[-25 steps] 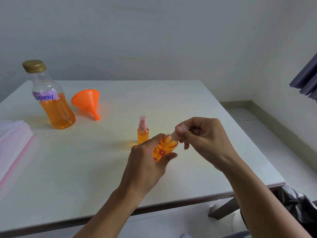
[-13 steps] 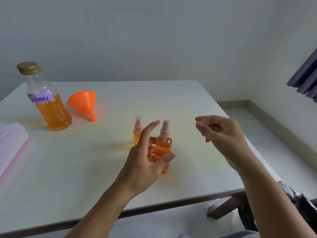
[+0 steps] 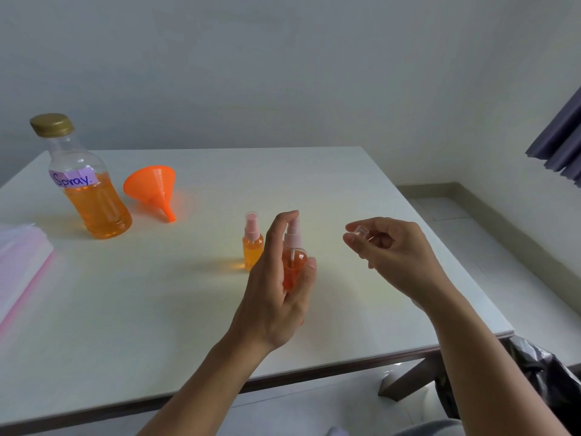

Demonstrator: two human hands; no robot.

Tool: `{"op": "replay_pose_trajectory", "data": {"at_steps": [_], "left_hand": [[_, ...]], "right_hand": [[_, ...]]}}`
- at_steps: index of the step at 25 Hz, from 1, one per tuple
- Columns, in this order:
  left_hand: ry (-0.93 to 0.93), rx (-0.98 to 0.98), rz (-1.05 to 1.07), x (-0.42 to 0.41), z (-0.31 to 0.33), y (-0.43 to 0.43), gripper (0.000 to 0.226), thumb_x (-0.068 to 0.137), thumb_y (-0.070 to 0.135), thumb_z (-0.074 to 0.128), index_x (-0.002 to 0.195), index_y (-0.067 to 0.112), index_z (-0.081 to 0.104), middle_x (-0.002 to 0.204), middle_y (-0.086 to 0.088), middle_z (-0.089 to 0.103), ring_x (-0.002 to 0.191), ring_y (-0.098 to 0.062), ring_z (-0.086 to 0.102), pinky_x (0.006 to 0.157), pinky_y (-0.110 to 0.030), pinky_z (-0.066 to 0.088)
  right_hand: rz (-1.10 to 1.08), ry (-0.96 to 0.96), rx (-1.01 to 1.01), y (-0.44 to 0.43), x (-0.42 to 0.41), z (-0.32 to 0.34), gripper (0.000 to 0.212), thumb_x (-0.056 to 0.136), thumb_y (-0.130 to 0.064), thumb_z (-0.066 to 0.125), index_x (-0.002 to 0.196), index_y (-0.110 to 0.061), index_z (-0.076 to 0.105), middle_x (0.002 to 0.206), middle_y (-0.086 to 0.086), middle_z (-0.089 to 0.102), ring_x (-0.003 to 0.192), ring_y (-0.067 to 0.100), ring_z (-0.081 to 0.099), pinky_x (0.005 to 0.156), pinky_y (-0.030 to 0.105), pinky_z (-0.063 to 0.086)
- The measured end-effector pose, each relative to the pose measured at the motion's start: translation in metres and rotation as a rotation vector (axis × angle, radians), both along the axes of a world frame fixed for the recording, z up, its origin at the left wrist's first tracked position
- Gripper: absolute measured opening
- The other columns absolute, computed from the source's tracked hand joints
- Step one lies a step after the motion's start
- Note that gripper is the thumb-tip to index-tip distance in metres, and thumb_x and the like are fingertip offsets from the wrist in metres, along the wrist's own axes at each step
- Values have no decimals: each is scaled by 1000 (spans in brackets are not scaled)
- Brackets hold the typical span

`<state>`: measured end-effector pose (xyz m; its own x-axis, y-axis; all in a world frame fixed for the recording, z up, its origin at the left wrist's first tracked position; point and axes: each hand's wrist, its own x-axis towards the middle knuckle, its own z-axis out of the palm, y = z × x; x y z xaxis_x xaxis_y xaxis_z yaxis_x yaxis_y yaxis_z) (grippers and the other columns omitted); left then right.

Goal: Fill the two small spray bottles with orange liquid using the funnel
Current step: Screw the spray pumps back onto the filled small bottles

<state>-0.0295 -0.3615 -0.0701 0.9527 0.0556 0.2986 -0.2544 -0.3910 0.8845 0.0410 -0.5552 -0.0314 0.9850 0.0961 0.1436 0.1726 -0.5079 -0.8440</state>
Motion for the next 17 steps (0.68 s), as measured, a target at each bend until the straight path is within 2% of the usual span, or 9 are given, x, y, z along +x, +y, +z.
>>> {"op": "replay_pose_trajectory", "data": {"at_steps": [2,3,6,8,9,11,13,15,17], "left_hand": [[-27,28,26,4,0,-3,50,98,48,41,144,41,24,133,-13,60,151,-12,-8,116,-45,29],[-56,64,33,4,3,-5,50,100,44,42,146,36,25,142,-11,54,144,10,-14,117,-27,25],[-138,148,109,6,8,-15,48,100,28,51,145,21,37,149,9,40,112,43,-13,90,12,12],[-138,186,178,13,8,-18,48,98,26,55,143,24,40,141,18,41,113,44,1,86,14,18],[-122,210,204,18,8,-19,49,98,29,55,144,29,37,139,19,46,119,36,22,91,7,32],[-94,272,262,26,8,-21,48,99,42,47,144,40,31,126,14,65,107,4,61,100,-27,50],[-121,400,325,32,11,-26,42,101,51,35,142,42,31,106,12,73,100,-7,68,120,-47,23],[-150,498,377,38,18,-27,35,103,49,30,136,40,34,100,12,74,102,-8,68,120,-41,-11],[-168,531,397,40,23,-26,26,104,40,30,129,36,37,96,12,74,93,-9,70,115,-33,-18]], "right_hand": [[-33,-52,-10,0,-1,1,13,88,-35,76,99,-28,77,79,-10,72,60,4,62,60,17,49],[-58,-94,-23,0,-1,2,10,89,-34,76,97,-28,77,83,-14,71,61,6,63,60,15,47],[-120,-228,-46,-2,0,3,8,89,-30,76,94,-24,74,93,-19,69,57,10,60,59,13,44],[-133,-298,-62,-5,0,4,9,87,-31,78,94,-25,75,96,-18,69,57,12,60,58,12,43],[-128,-328,-89,-6,-1,5,11,86,-33,79,95,-27,75,97,-18,69,58,12,60,58,11,44],[-104,-380,-161,-8,-1,5,16,84,-35,80,98,-27,76,98,-17,69,59,9,61,58,12,47],[-83,-409,-196,-9,0,5,19,83,-35,81,98,-24,76,99,-14,70,61,8,63,58,17,51],[-78,-416,-201,-11,1,4,17,83,-35,81,96,-25,76,100,-13,70,60,10,63,57,19,51],[-77,-415,-201,-14,2,4,16,82,-35,82,95,-26,75,99,-12,71,59,11,62,57,16,46]]}}
